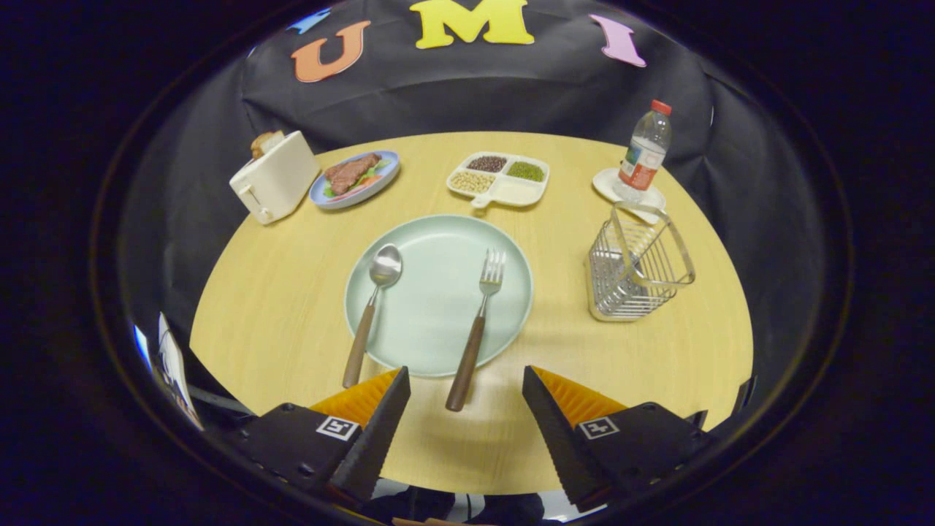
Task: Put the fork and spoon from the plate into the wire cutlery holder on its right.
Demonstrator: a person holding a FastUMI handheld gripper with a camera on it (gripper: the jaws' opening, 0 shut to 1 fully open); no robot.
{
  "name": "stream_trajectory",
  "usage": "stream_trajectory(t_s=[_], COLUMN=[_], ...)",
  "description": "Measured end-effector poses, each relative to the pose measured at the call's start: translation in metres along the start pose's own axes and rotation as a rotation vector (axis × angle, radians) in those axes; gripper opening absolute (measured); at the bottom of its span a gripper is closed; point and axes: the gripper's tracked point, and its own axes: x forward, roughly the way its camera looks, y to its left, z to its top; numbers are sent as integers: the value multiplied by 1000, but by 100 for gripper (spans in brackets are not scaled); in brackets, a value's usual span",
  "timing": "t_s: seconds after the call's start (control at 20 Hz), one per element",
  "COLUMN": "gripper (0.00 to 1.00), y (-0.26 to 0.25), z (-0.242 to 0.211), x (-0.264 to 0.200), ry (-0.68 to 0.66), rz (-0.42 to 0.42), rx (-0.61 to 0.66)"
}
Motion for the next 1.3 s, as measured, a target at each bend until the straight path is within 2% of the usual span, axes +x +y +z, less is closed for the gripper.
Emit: stream_trajectory(t_s=[0.25,0.35,0.55,0.75,0.85,1.05,1.15,1.25,1.3], gripper=[93,88,87,62,55,42,23,20,15], y=[7,13,11,-3,-5,-18,-23,-28,-29], z=[-11,-15,-19,-26,-24,-18,-16,-15,-16], x=[11,11,22,36,41,46,49,53,49], ry=[85,104,143,236,256,282,289,293,289], rz=[40,65,44,-25,-31,-105,-124,-138,-128], rx=[5,6,-6,-28,-33,-10,-21,-24,-26])
